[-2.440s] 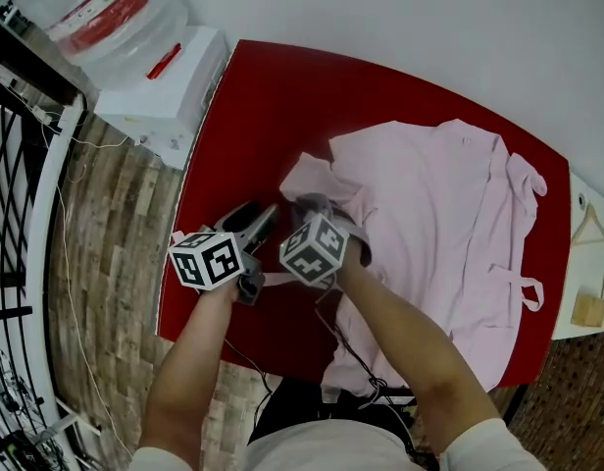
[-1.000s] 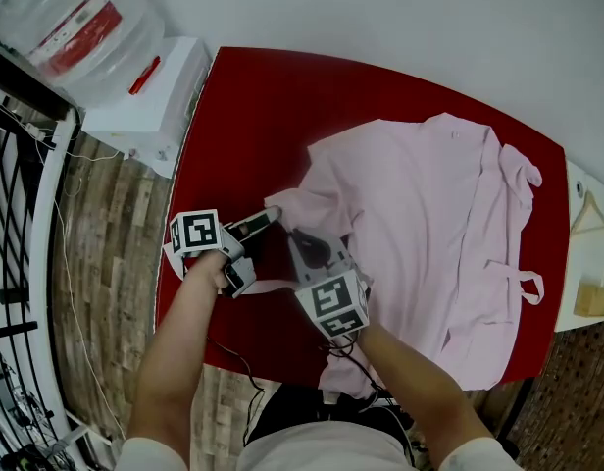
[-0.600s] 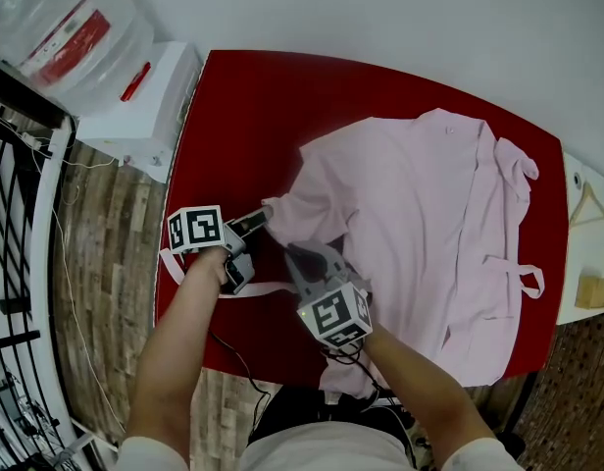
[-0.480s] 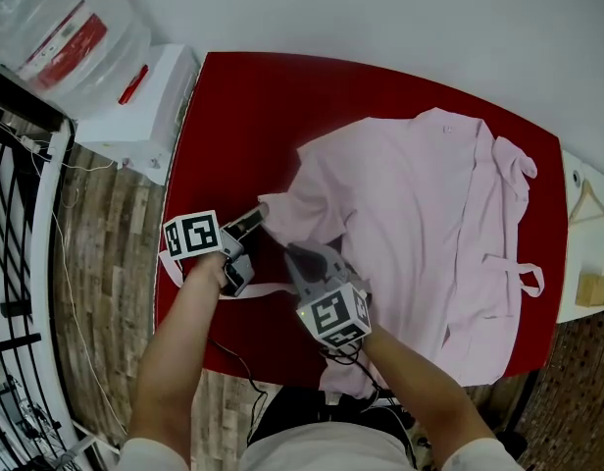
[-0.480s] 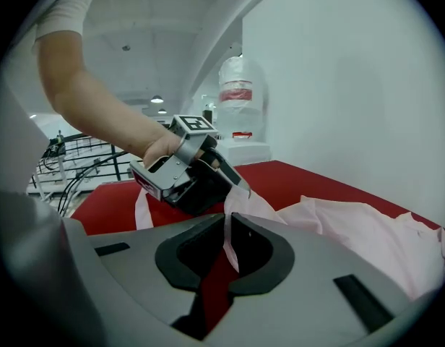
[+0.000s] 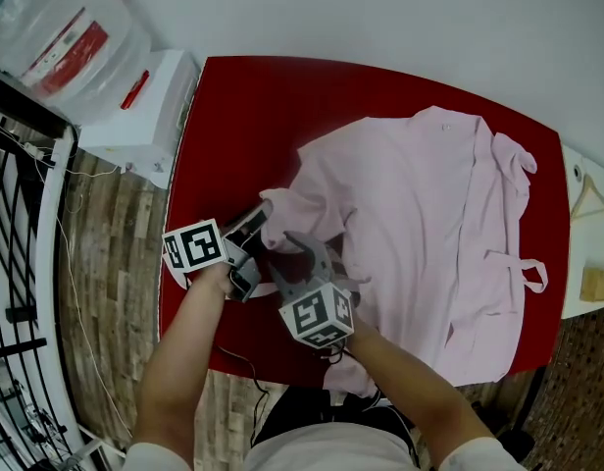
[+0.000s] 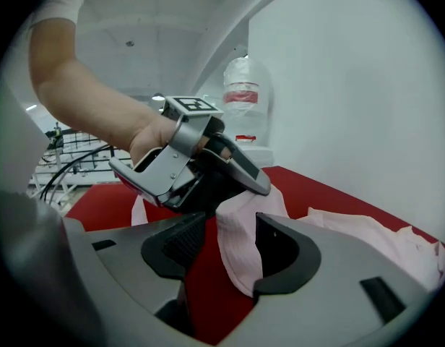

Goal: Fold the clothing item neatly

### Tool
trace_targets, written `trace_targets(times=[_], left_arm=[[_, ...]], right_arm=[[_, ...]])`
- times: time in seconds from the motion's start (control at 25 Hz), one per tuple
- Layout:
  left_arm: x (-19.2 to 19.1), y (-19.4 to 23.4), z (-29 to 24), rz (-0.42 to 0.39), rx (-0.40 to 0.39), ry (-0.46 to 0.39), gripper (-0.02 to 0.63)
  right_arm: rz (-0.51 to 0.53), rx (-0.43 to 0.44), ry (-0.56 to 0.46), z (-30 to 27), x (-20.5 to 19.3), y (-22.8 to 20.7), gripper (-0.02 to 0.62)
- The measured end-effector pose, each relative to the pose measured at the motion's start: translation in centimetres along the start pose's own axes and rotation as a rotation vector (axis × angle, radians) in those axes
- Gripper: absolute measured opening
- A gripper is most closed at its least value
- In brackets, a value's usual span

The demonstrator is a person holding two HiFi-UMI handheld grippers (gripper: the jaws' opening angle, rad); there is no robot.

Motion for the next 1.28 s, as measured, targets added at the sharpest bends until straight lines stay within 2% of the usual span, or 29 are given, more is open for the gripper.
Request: trace_targets(times=[0.12,0.24,0.28,0.32,0.4,0.56,1.0,1.16,1.28], left_arm=[[0.0,-0.5,0.1,-0.005,0.004,0.003,0.017],[0.0,-0.8,0.4,-0.018,0.012,0.008,0.017],[0.1,-1.0,0.5,-0.030,0.012,0.009,0.017],[0.1,-1.3,0.6,-0.052,0.011,0.010,0.017],[0.5,-1.9,1.0,-0.118,0.002,0.006,0.017],[1.6,-3.8,2.2,-0.226,-0.033,-0.051,0.017],[5.5,-11.9,5.0,-0.410,-0.098,-0.238,0.017],[6.4,-15.3,5.0,-0.489,-0.130,-0.261,0.017],[7.1,-17.1,4.3,-0.517,-0.156,-0.258,0.017]], right_arm=[[0.069,-0.042,0.042,-1.0,-0.4,0.8,0.207],[0.087,-0.109,0.075,-1.3,-0.5,0.7,0.200],[0.082,-0.124,0.070,-1.0,-0.4,0.5,0.143],[0.078,-0.132,0.059,-0.6,-0.1,0.4,0.056],[0.076,-0.126,0.034,0.3,0.7,0.2,0.040],[0.077,-0.116,-0.018,2.2,2.9,0.0,0.038],[0.063,-0.152,-0.165,6.5,10.0,-1.3,0.038],[0.063,-0.183,-0.203,8.2,11.5,-2.0,0.037],[0.053,-0.211,-0.219,9.5,12.3,-2.9,0.038]])
Point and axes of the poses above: the fingertips, and each gripper's own axes: z backward along the fingers, y to its left, x out of its top, the point moved 10 cm from there along z, backward along the fingers, and after that the axes turned 6 degrees about y, right-handed, at the moved point
